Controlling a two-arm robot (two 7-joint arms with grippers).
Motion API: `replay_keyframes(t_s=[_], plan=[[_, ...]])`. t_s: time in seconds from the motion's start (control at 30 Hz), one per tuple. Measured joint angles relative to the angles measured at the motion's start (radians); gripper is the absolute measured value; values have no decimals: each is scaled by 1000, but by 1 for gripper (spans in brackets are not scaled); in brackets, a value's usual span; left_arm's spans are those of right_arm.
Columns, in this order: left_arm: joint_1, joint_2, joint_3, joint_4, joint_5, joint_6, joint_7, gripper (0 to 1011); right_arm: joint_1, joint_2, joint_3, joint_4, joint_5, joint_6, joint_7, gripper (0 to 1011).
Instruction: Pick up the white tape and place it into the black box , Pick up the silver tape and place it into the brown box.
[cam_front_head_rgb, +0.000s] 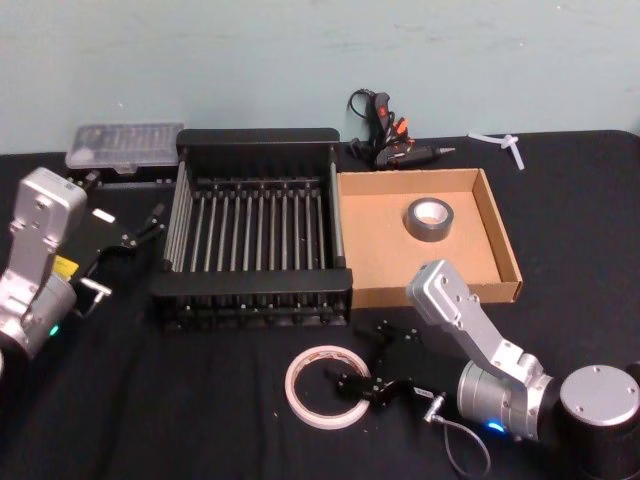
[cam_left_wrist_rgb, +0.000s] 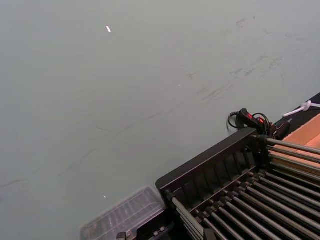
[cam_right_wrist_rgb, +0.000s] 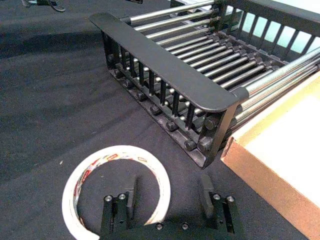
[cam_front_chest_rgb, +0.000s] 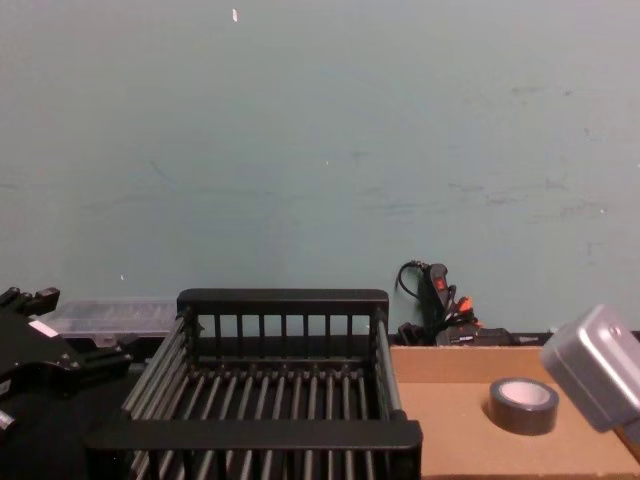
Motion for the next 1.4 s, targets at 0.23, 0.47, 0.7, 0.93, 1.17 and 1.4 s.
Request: replay_keyframes(t_s=[0.23, 0.47, 0.7, 0.93, 1.17, 1.4], plan=[[0, 0, 0, 0, 0, 0, 0, 1001, 0, 0, 1, 0, 0, 0, 1, 602], [0, 0, 0, 0, 0, 0, 0, 1001, 0, 0, 1, 0, 0, -1, 1, 384], [0, 0, 0, 0, 0, 0, 0, 1001, 0, 0, 1, 0, 1, -1, 1, 158], [0, 0, 0, 0, 0, 0, 0, 1001, 0, 0, 1, 0, 1, -1, 1, 93], [0, 0, 0, 0, 0, 0, 0, 1001, -3, 8, 6, -11, 14, -8, 12, 93], [0, 0, 0, 0, 0, 0, 0, 1001, -10, 24, 11, -44, 26, -17, 22, 93]])
